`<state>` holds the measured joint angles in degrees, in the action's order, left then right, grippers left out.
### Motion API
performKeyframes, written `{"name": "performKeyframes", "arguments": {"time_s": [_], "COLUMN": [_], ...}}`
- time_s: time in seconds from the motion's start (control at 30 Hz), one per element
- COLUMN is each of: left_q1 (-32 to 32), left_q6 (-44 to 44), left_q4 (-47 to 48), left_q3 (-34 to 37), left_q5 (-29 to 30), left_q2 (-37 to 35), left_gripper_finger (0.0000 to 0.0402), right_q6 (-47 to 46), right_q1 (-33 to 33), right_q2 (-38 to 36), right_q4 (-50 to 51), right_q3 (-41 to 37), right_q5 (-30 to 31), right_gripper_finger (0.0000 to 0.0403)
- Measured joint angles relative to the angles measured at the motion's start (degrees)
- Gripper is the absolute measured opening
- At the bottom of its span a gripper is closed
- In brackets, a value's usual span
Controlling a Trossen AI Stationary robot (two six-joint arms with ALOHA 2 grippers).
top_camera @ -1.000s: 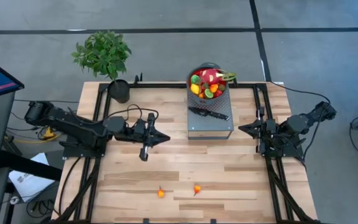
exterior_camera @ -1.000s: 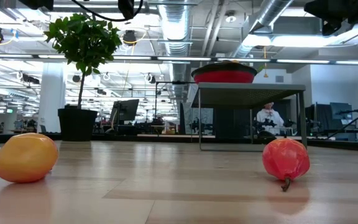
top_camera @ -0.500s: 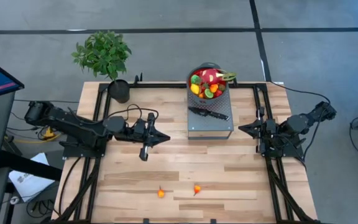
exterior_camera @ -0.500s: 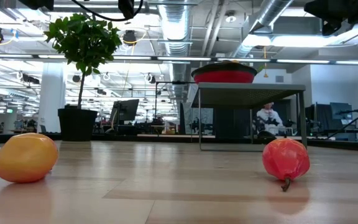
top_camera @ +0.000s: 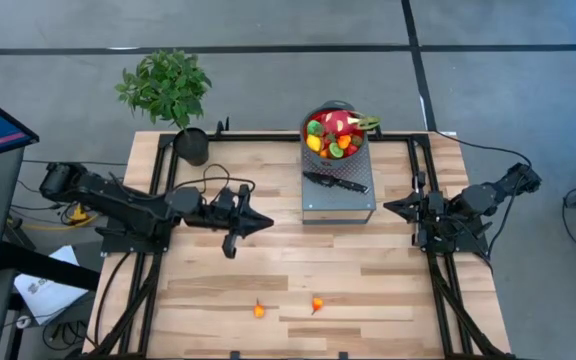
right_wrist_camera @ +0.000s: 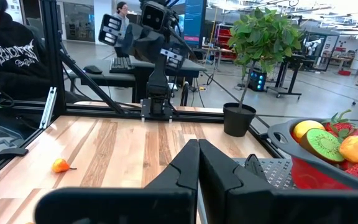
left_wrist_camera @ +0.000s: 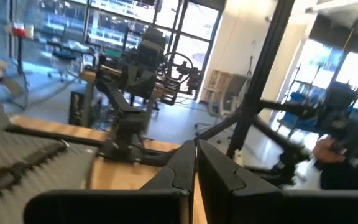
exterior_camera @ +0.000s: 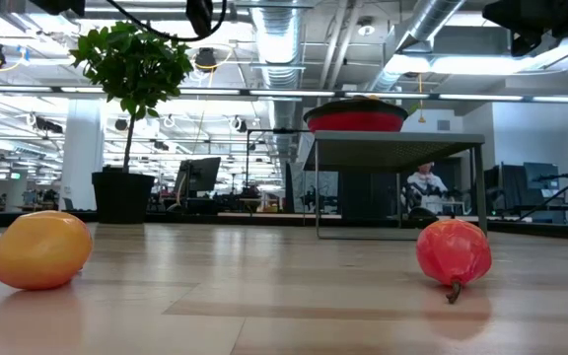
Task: Pick & Place Fruit
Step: Put the yellow pear into the red colander on the shelf
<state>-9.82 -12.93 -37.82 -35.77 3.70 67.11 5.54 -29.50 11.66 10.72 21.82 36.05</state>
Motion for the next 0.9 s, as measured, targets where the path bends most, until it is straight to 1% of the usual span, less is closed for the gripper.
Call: {"name": "performKeyframes", "arguments": {"time_s": [0.07,0.17,0.3,0.37,0.57,0.9], "left_q1": [-1.16,-4.11,-7.88,-8.66,-8.77,-7.72], "left_q6": [-2.43,-2.47,-2.4,-2.22,3.77,3.99], "left_q4": [-0.04,-0.14,-0.36,-0.37,-0.39,-0.39], "left_q3": [-0.02,-0.02,-0.02,-0.02,-0.02,-0.02], "left_q5": [0.29,0.97,6.86,7.92,8.48,8.82], "left_q2": [0.0,0.0,0.0,0.0,0.0,0.0], "left_gripper_finger": [0.001,0.001,0.001,0.001,0.001,0.001], "right_q6": [0.0,0.0,0.02,0.27,0.48,0.74], "right_q1": [0.0,0.0,0.0,0.0,0.0,0.01], "right_q2": [0.0,0.0,0.0,0.0,0.0,0.0], "right_q4": [0.0,0.0,0.0,0.0,0.02,0.13], "right_q3": [0.0,0.0,0.0,0.0,0.0,0.0], "right_q5": [0.0,0.0,0.0,0.0,0.0,0.0], "right_gripper_finger": [0.0,0.0,0.0,0.0,0.0,0.0]}}
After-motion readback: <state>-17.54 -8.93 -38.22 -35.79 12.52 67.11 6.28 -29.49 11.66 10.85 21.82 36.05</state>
